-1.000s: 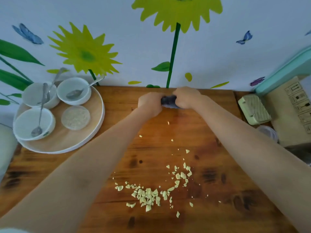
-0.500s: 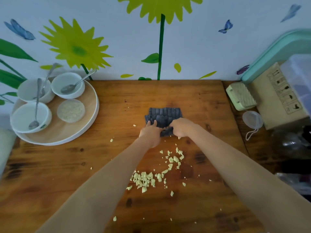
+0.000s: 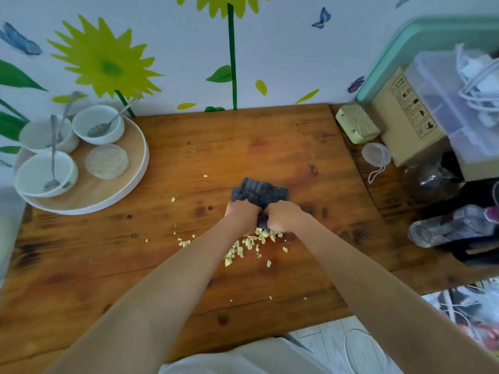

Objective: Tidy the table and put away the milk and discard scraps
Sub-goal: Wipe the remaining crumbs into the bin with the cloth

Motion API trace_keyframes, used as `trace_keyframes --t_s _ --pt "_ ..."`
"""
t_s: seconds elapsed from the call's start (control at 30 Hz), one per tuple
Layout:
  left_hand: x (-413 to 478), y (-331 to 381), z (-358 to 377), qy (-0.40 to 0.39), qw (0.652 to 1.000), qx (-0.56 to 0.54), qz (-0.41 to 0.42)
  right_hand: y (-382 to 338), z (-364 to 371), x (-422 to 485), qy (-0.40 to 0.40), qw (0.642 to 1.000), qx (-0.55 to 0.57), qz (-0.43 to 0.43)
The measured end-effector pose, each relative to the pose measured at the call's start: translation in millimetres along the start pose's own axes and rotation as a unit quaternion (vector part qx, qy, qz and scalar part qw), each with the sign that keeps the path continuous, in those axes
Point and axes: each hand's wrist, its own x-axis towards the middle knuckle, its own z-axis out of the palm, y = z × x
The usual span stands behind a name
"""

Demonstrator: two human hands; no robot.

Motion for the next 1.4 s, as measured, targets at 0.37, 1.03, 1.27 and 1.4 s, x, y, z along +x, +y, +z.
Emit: trace_keyframes --t_s 0.37,1.03,1.27,1.4 --pt "-25 -20 -3 -0.016 0.994 -0.099 0.042 -18 -19 -13 -0.061 0.998 0.019 0.007" --pt "-38 -163 -161 0.204 0.962 -0.17 -0.056 -96 -233 28 0.157 0.981 -0.067 -0.098" --pt "0 -214 -156 0.24 0.957 -0.114 -0.118 -118 -249 92 0.216 0.963 -0.014 -0.159" --pt "34 -221 -110 0.212 0.96 -0.143 -0.113 -120 -207 130 0.159 0.973 -0.021 -0.168"
